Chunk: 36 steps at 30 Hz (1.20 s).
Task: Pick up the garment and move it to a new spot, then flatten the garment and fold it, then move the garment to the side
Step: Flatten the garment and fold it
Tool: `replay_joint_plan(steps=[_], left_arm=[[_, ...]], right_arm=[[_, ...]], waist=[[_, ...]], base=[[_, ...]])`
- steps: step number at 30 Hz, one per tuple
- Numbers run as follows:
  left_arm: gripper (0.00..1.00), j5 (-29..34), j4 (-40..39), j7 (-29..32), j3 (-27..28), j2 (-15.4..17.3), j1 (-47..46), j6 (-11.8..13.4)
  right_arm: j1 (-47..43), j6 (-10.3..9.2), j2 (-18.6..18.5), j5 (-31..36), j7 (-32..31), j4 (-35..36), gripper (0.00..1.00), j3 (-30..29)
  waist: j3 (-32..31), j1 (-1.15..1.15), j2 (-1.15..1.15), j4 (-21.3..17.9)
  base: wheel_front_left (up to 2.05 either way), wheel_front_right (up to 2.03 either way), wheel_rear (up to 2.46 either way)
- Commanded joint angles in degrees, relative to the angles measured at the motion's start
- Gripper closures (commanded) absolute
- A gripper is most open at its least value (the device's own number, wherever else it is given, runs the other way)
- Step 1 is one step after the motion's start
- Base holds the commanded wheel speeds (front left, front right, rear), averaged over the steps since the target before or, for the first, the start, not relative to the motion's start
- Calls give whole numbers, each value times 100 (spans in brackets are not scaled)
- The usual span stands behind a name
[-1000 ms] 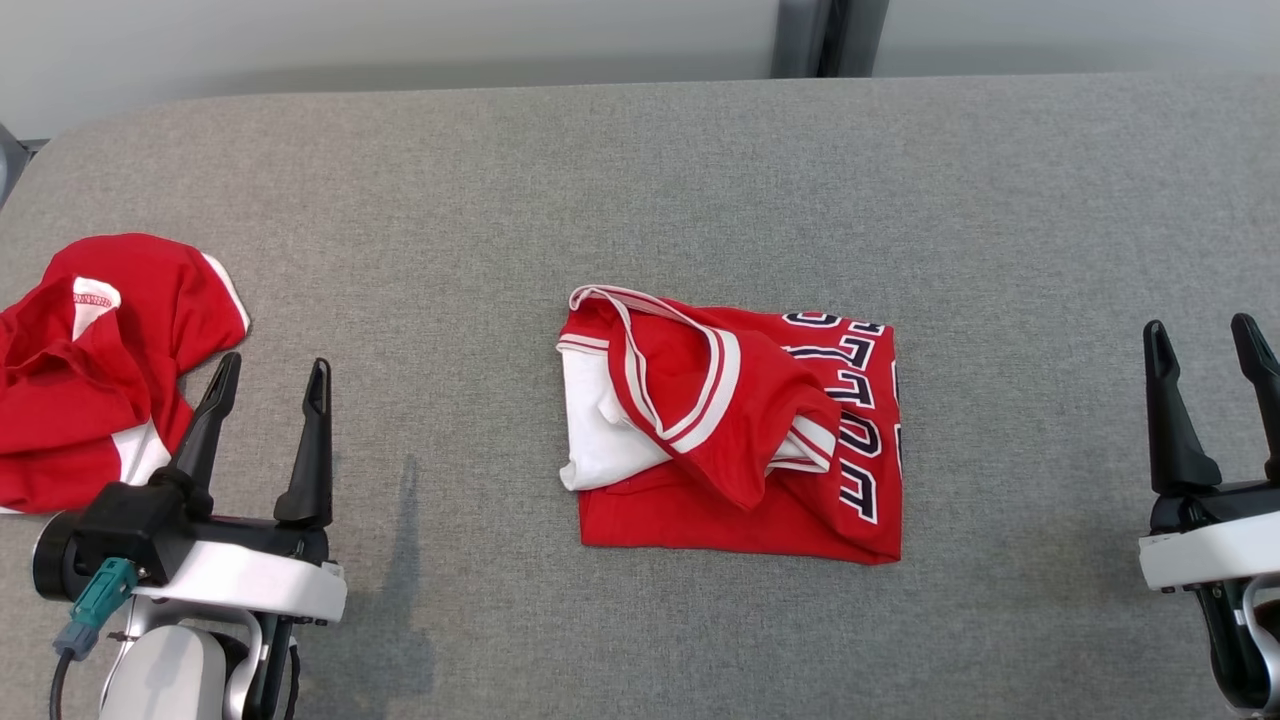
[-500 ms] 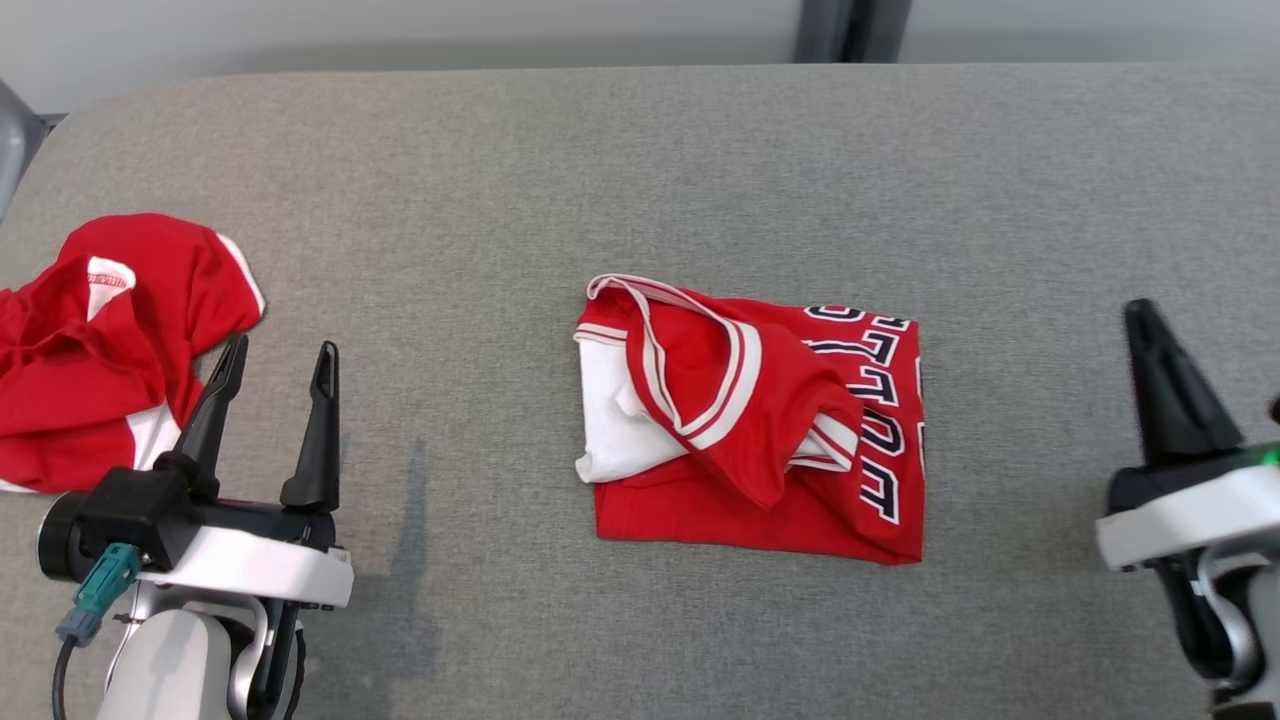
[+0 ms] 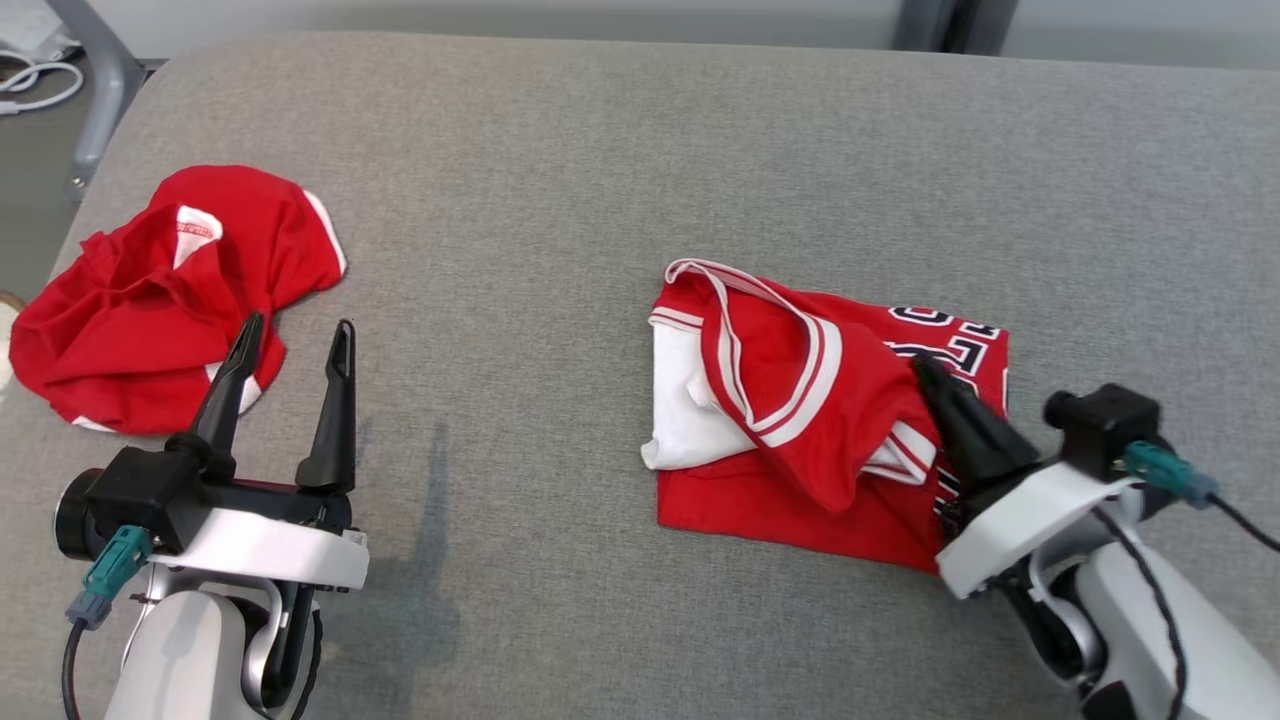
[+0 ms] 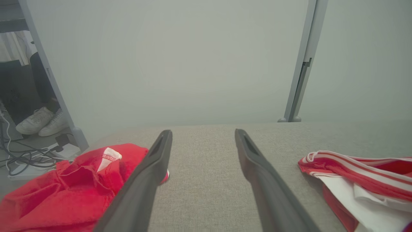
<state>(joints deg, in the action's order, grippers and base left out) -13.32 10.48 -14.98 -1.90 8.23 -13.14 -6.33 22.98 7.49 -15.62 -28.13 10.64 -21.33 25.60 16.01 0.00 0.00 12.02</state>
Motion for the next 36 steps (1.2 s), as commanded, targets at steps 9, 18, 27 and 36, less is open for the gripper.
replay_joint_plan(steps=[9, 18, 27, 36], left_arm=[[0, 11, 18, -15, 59, -64, -56, -38], [0, 66, 64, -16, 68, -69, -114, -63], [0, 104, 128, -16, 173, 5, 94, -49], [0, 82, 98, -16, 227, 69, 223, -41]], right_arm=[[277, 0, 165, -426, 186, -404, 100, 1180], [361, 0, 420, -695, 332, -738, 100, 1795], [88, -1, 161, -379, 467, -183, 100, 548], [-672, 0, 96, 376, 466, 453, 0, -1572]], waist=[[31, 0, 0, 55], [36, 0, 0, -36], [-220, 0, 0, -294], [-464, 0, 0, -588]], base=[[0, 0, 0], [0, 0, 0], [0, 0, 0], [0, 0, 0]])
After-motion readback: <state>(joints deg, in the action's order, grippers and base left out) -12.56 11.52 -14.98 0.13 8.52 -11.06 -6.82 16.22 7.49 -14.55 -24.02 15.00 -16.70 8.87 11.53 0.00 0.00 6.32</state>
